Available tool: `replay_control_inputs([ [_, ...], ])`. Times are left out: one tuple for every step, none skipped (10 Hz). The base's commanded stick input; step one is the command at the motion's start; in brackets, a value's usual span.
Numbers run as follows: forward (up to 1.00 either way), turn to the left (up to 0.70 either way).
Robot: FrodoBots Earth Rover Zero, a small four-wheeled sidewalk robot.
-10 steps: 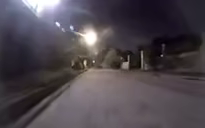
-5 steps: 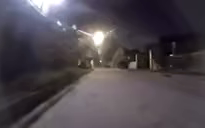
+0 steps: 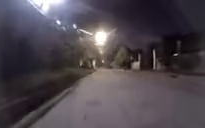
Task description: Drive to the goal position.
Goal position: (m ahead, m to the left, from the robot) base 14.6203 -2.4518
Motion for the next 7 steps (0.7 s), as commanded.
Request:
replay_control_inputs([
  [0.7,0.0],
  [0.7,0.0],
  [0.7,0.0],
  [0.7,0.0],
  [0.7,0.0],
  [0.7,0.0],
  [0.7,0.0],
])
